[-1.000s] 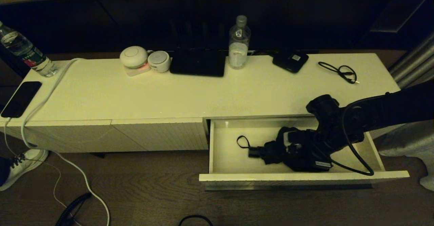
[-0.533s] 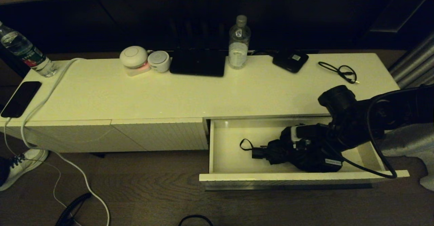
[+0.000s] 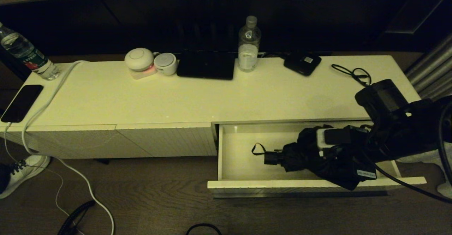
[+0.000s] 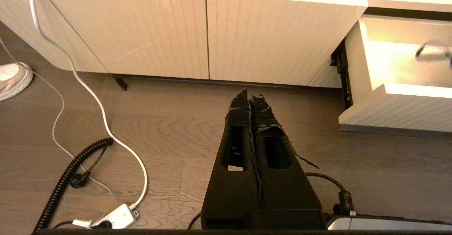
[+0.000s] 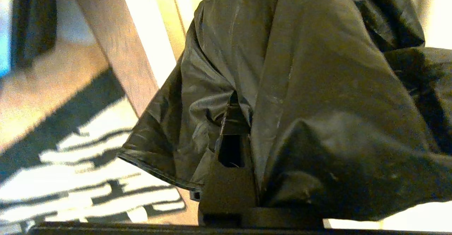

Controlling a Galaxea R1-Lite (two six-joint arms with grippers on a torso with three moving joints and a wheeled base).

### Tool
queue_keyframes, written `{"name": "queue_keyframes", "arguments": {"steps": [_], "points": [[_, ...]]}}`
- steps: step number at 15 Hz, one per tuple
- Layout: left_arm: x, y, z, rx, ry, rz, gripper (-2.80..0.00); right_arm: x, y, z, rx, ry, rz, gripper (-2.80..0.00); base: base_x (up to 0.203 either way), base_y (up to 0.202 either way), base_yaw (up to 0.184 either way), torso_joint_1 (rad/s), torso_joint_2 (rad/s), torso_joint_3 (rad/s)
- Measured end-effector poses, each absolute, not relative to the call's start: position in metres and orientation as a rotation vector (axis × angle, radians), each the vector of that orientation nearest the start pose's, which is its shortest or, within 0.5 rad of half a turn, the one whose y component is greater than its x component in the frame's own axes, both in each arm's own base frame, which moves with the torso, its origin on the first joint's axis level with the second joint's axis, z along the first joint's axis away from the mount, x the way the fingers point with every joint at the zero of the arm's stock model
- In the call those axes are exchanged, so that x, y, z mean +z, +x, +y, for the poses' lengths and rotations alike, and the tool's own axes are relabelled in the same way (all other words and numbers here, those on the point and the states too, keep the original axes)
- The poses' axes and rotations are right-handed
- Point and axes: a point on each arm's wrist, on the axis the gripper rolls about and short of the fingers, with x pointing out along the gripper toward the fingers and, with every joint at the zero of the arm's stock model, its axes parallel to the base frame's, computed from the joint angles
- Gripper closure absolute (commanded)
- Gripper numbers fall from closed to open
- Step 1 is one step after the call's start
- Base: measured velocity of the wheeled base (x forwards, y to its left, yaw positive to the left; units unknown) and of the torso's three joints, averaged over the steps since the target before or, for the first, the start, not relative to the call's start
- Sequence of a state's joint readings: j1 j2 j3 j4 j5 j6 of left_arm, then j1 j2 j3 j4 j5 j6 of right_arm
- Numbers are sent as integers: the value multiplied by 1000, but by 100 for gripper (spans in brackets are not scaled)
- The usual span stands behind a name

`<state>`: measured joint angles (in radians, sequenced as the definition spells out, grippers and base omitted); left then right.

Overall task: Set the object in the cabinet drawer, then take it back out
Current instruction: Take the umbrella out of the drawer and put it on the table

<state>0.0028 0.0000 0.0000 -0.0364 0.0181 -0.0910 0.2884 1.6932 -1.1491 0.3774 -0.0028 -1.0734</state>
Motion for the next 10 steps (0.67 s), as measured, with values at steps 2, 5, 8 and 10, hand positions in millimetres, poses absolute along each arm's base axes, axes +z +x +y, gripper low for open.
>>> {"name": "queue_keyframes", "arguments": {"steps": [2,5,8,10], "points": [[79,-23,0,18,-92,-37,0,204,264,83,713,-1104,649,0,0,0,0,0,0,0],[79,-23,0,19,-92,-37,0,221,245,80,682,-1089,593,0,0,0,0,0,0,0],[79,-23,0,19,-91,-38,0,232,233,81,647,-1022,568,0,0,0,0,0,0,0],[79,-23,0,19,-91,-37,0,239,229,82,600,-970,550,0,0,0,0,0,0,0]]}}
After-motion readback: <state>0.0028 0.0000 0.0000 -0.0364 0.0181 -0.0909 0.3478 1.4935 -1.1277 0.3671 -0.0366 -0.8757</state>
